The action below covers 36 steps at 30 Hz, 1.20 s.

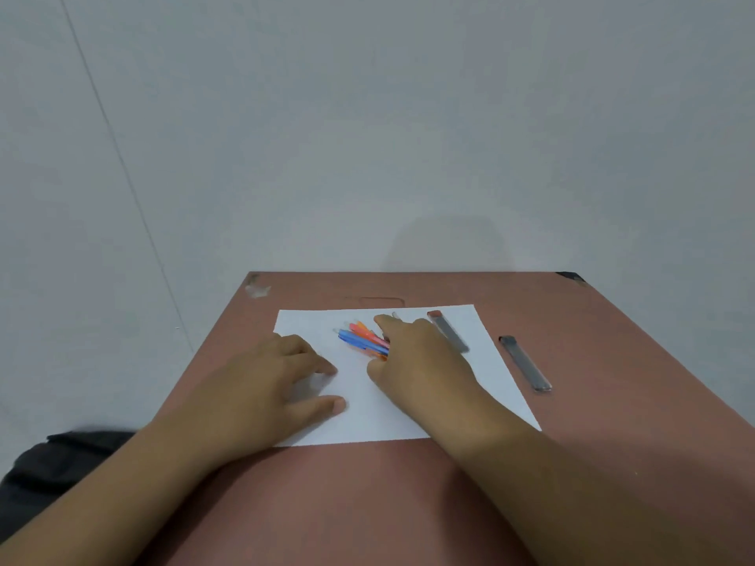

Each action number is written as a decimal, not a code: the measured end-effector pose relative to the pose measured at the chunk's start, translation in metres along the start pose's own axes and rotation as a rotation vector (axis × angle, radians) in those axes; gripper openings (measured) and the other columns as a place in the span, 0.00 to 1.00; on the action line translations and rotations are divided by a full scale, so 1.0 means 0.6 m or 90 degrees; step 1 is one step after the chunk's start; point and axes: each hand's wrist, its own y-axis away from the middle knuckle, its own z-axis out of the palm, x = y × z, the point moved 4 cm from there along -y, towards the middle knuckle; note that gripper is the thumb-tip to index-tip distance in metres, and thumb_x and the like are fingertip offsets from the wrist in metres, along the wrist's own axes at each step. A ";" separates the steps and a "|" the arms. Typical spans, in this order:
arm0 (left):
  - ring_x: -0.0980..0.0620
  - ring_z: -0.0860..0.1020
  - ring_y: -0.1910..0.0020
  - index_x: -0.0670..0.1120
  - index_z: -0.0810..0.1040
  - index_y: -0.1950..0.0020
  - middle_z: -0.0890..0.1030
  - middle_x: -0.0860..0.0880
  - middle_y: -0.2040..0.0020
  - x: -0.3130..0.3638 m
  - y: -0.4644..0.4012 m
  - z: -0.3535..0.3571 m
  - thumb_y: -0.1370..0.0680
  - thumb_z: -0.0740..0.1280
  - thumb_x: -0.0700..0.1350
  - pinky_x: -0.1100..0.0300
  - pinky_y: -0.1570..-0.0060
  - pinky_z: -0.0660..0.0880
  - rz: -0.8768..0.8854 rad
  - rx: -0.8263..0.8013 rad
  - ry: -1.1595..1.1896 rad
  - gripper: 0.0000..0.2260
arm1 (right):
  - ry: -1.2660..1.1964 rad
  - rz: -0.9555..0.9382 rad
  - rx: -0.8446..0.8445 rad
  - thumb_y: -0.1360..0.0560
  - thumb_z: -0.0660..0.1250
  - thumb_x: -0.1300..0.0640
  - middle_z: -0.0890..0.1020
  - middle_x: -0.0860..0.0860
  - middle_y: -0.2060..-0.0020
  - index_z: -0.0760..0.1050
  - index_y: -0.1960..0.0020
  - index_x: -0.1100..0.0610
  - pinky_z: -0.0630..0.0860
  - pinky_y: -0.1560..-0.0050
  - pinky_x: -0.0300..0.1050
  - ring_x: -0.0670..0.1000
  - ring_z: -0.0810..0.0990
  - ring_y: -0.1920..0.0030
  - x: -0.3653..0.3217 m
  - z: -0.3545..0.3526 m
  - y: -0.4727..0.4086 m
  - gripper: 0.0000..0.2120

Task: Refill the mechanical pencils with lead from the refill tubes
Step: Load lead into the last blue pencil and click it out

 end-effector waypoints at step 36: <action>0.59 0.67 0.31 0.61 0.66 0.25 0.70 0.62 0.28 0.038 -0.068 0.015 0.26 0.50 0.75 0.60 0.36 0.68 0.010 -0.012 -0.046 0.33 | 0.084 0.177 0.107 0.25 0.63 0.55 0.79 0.48 0.63 0.79 0.57 0.54 0.78 0.64 0.46 0.53 0.79 0.60 0.225 -0.091 0.042 0.07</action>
